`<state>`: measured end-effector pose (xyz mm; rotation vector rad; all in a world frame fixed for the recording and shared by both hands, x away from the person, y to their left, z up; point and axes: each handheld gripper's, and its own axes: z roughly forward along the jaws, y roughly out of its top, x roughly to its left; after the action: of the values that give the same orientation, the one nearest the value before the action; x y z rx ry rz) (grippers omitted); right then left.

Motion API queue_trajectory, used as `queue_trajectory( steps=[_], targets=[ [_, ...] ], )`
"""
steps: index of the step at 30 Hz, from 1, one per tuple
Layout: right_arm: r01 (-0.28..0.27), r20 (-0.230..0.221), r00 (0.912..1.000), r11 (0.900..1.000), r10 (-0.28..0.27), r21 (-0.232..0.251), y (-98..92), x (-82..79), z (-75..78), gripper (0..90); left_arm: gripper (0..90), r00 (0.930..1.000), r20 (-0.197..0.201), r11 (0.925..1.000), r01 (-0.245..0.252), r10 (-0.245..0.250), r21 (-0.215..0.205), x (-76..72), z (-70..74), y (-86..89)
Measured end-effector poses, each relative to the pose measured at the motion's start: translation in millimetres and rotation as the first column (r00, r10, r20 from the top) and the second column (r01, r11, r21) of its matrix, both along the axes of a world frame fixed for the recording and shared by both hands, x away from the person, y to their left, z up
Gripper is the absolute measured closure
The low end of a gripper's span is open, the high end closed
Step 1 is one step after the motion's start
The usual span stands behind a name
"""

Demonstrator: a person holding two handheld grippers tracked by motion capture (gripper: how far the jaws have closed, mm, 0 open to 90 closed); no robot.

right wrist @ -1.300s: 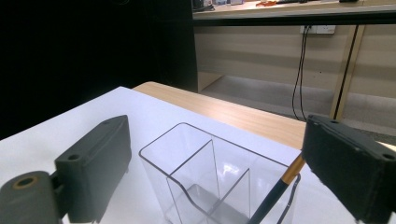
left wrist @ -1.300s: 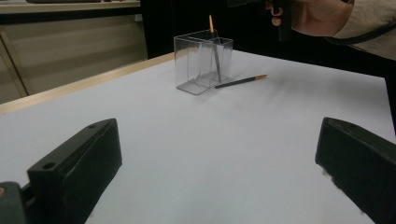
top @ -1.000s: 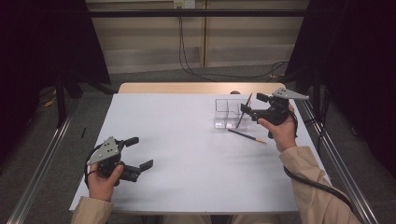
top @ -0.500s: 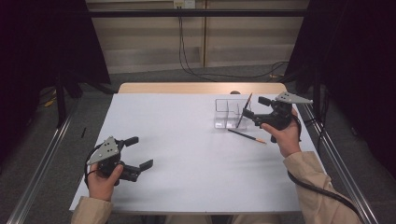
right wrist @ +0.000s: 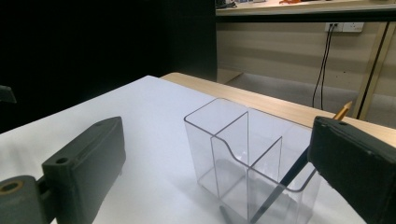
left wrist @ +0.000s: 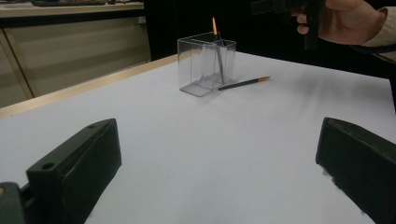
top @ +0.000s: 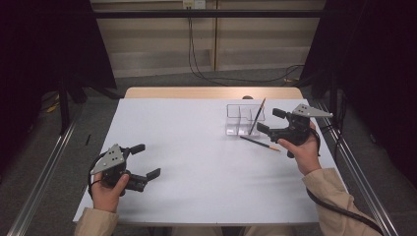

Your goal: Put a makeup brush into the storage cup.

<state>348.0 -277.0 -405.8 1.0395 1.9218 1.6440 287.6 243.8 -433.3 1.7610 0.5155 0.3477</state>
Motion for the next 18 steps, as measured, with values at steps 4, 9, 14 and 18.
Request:
queue_trajectory(
  steps=[4, 9, 14, 18],
  targets=[
    [-0.003, -0.008, 1.0000, 1.000, 0.003, -0.001, -2.9, -5.2, -1.9, 3.5, 0.0, 1.0000, 0.003, 1.0000, 0.001, -0.001, 0.003, 0.1, 0.3, -0.7],
    [-0.006, -0.010, 0.9999, 1.000, 0.006, 0.003, -6.7, -11.6, -3.0, 3.4, 0.0, 1.0000, 0.001, 1.0000, 0.001, -0.001, 0.003, -0.3, 0.4, -0.3],
    [-0.011, -0.006, 0.9999, 1.000, 0.011, -0.001, -7.9, -15.5, -3.6, 3.4, 0.0, 1.0000, 0.002, 1.0000, 0.000, 0.000, 0.001, -0.7, 0.3, 0.0],
    [-0.015, -0.004, 0.9999, 1.000, 0.015, -0.002, -8.6, -19.5, -5.0, 3.4, 0.0, 1.0000, 0.003, 1.0000, 0.000, 0.000, 0.002, -1.1, 0.9, 0.8]
  ],
)
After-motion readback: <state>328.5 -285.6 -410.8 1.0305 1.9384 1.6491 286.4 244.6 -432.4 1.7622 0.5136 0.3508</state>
